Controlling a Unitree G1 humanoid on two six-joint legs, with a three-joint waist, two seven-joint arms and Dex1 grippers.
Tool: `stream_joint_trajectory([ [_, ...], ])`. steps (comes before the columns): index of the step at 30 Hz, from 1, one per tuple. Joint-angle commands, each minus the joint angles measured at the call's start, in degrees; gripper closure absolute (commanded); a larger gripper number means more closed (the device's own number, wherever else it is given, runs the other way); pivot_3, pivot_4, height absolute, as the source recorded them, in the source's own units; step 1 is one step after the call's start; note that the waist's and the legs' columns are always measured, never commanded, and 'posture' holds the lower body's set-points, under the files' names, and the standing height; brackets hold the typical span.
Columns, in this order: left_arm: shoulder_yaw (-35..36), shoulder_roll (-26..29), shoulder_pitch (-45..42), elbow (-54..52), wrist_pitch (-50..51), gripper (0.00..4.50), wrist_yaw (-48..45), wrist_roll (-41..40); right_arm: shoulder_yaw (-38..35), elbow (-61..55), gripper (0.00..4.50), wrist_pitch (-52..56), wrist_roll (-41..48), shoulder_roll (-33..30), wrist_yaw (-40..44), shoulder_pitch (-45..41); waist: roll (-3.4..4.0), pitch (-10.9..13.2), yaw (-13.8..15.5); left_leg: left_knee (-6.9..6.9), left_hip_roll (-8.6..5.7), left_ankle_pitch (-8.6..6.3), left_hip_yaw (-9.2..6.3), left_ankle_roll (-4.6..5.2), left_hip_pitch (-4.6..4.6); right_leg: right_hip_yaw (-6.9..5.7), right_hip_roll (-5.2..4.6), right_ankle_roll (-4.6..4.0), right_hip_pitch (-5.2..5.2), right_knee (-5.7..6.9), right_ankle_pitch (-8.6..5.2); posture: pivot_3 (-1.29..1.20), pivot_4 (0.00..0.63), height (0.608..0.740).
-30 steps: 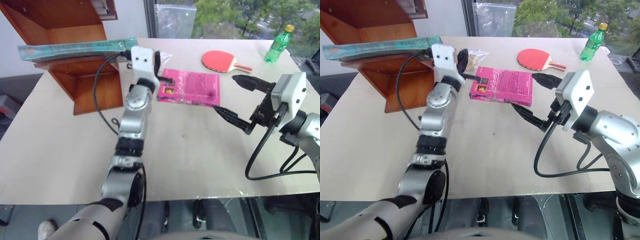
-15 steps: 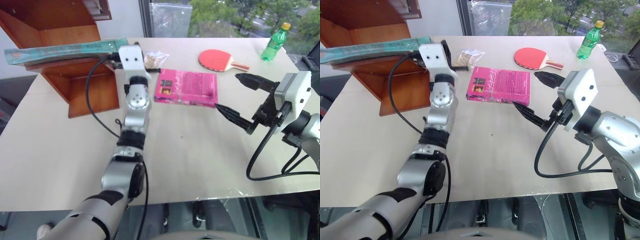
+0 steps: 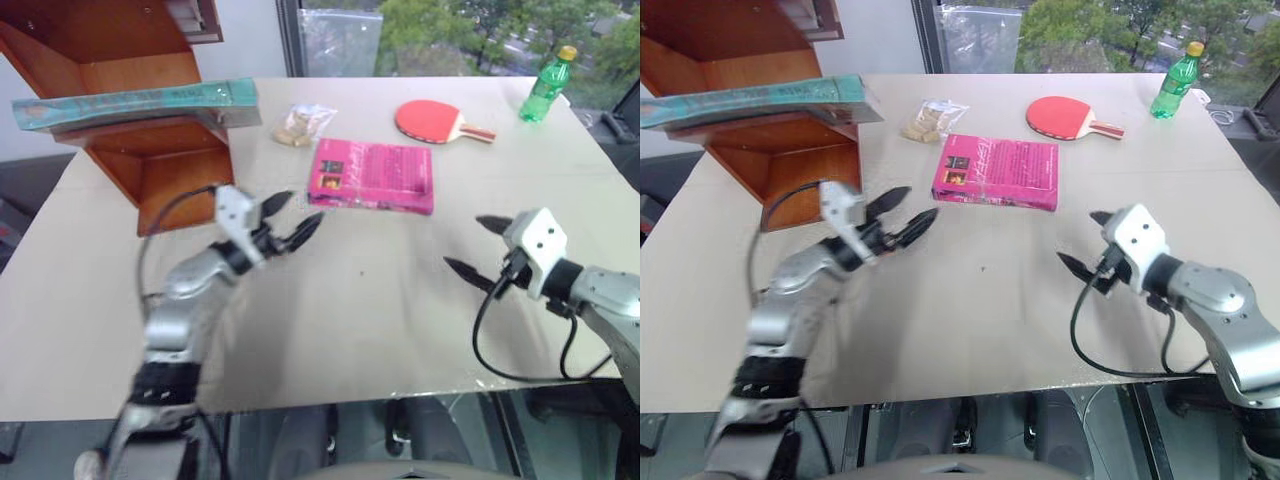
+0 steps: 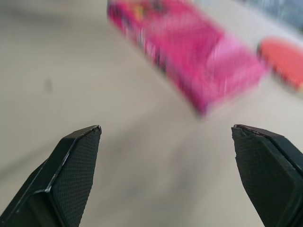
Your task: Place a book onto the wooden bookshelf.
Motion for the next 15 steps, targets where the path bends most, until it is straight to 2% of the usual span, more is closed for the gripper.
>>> stream_joint_trajectory([
  [1, 6.6, 3.8, 0.8, -1.4, 1.5, 0.01, -1.5, -2.7, -4.8, 0.8, 0.0, -4.6, -1.9, -2.3, 2.9, 3.1, 0.0, 0.0, 0.3, 0.01, -0.01, 0.0, -0.02, 0.0, -0.01, -0.01, -0.02, 0.11, 0.01, -0.02, -0.07, 0.0, 0.15, 0.74],
  [5, 10.6, 8.5, 4.1, -3.4, 3.7, 0.01, -6.7, -5.5, -8.3, 0.3, 0.0, -5.0, -1.1, -2.8, 4.3, 6.3, 0.01, 0.0, 0.3, 0.04, -0.01, 0.0, -0.08, 0.0, -0.01, -0.03, -0.04, 0.22, 0.05, -0.04, -0.13, 0.0, 0.15, 0.74],
  [8, 12.5, 13.0, 11.0, -6.4, 7.5, 0.01, -13.0, -8.4, -9.8, -1.4, 0.0, -4.8, -0.8, -2.7, 5.1, 8.4, 0.06, 0.0, -0.1, 0.01, 0.03, -0.01, -0.04, -0.01, 0.0, 0.01, -0.01, 0.2, 0.02, -0.04, -0.14, 0.0, 0.15, 0.74],
  [15, 16.5, 16.7, 20.0, -9.6, 10.6, 0.01, -17.6, -10.5, -14.1, -4.6, 0.0, -2.5, 0.6, -2.8, 5.8, 12.1, 0.12, 0.0, 0.2, -0.04, 0.07, -0.03, -0.02, -0.03, -0.01, 0.06, -0.05, 0.18, -0.03, -0.12, -0.17, 0.0, 0.15, 0.74],
])
